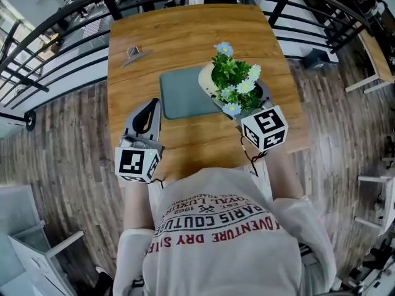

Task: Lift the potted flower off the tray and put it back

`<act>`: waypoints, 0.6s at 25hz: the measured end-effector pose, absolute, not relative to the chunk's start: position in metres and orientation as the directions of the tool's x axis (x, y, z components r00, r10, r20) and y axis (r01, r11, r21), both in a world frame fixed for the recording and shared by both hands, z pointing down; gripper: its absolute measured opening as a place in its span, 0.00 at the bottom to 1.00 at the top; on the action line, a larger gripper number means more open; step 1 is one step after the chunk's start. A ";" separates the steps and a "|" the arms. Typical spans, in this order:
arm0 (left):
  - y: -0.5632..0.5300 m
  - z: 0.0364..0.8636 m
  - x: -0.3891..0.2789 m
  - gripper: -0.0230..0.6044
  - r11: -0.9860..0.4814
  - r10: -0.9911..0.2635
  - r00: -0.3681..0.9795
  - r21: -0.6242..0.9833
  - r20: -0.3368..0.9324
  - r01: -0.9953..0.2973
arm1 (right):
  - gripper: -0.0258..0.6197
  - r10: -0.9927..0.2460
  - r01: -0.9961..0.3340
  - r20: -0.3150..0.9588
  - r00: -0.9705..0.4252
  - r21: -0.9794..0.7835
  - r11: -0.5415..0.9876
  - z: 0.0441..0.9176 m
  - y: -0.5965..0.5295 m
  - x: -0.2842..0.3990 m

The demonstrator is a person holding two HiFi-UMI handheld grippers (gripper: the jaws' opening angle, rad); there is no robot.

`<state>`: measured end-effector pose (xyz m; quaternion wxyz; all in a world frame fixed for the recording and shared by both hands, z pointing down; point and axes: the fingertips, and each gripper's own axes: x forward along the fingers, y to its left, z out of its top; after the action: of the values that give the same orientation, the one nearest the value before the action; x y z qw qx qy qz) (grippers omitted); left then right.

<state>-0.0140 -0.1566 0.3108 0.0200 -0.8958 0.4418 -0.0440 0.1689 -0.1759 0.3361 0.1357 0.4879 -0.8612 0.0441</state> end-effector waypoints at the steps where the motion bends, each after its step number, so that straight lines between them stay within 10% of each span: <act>1: -0.157 0.309 -0.015 0.06 -0.606 -0.796 0.603 -0.077 0.058 -0.792 | 0.77 -0.839 -0.861 0.266 -0.474 0.056 0.505 0.330 -0.174 0.173; 15: -0.165 0.295 -0.009 0.06 -0.585 -0.811 0.583 -0.074 0.046 -0.807 | 0.77 -0.865 -0.883 0.242 -0.439 0.063 0.465 0.312 -0.168 0.191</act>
<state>-0.0095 -0.1646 0.2952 0.0226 -0.8895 0.4548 -0.0374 0.1912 -0.1680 0.3115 0.1208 0.5158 -0.8474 0.0364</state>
